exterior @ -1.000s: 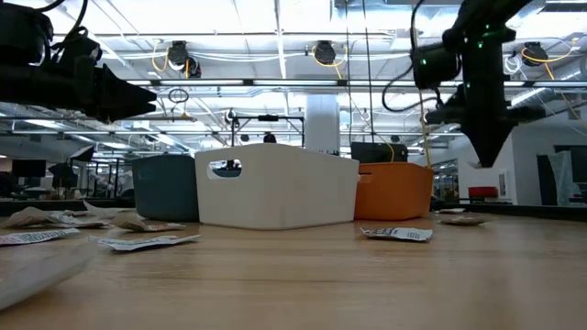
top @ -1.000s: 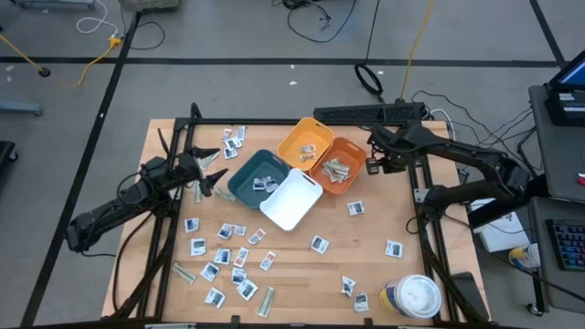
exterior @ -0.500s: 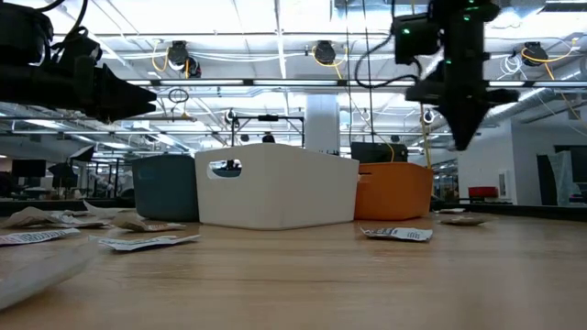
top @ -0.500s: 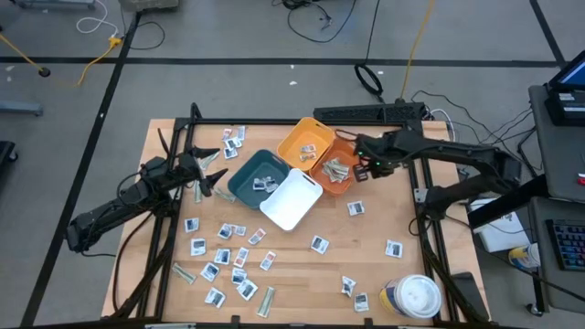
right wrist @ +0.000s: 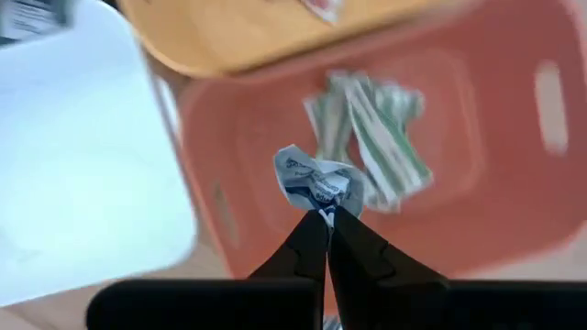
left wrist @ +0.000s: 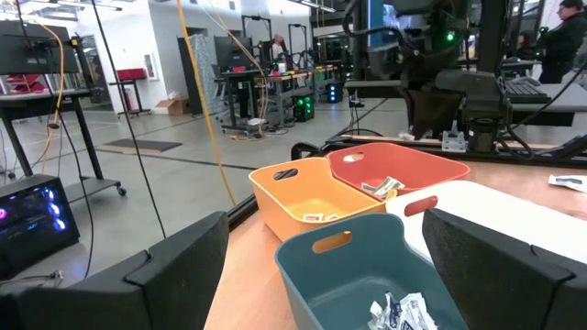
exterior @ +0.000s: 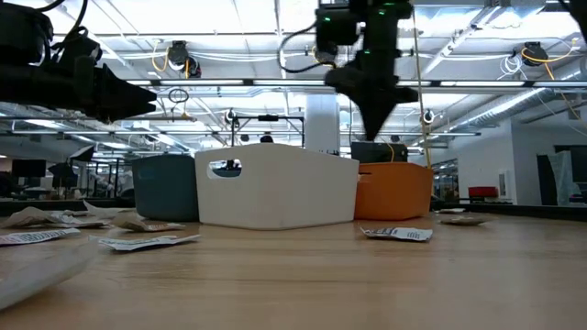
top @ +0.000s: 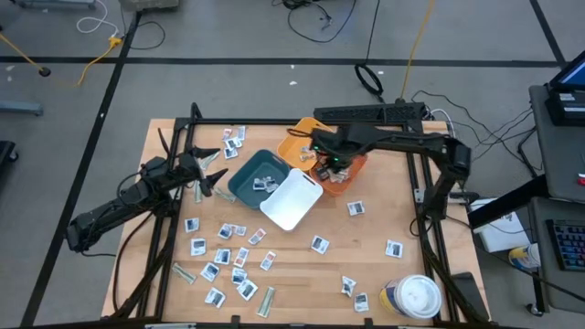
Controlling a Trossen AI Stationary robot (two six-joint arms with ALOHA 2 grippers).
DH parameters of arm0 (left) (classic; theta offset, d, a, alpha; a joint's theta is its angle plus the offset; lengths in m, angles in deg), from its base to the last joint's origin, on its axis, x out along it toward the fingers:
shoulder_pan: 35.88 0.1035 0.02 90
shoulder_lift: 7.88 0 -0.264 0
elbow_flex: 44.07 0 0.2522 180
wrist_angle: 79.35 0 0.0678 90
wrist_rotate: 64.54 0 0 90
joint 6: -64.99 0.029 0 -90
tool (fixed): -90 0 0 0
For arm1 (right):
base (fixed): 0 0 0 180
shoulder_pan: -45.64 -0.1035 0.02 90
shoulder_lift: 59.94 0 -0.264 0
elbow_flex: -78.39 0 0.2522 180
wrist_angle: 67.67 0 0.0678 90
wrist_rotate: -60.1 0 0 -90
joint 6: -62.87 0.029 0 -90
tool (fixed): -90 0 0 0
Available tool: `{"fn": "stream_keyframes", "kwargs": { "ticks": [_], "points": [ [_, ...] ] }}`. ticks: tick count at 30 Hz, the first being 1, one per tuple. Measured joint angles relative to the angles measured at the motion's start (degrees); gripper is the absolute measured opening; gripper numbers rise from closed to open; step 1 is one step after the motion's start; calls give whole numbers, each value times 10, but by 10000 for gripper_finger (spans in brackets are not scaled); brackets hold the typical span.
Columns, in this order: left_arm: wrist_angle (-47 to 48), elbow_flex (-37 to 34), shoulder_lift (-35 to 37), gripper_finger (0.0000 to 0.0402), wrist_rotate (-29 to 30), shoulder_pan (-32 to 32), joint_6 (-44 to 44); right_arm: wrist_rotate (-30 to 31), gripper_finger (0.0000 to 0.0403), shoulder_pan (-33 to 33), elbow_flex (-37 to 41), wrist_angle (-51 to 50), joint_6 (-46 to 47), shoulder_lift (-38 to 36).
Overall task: Pick & Place First Aid Supplies
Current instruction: Put the blue alcohol pad into the blue bin
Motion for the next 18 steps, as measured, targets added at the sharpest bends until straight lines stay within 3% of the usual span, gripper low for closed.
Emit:
{"fn": "stream_keyframes", "kwargs": {
  "ticks": [11, 18],
  "points": [
    [0, 0, 0, 367, 0, 0, 0, 0, 0, -35, -206, 21, -171, 151],
    [0, 0, 0, 367, 0, 0, 0, -49, 0, -44, -260, 94, -233, 215]
  ]
}}
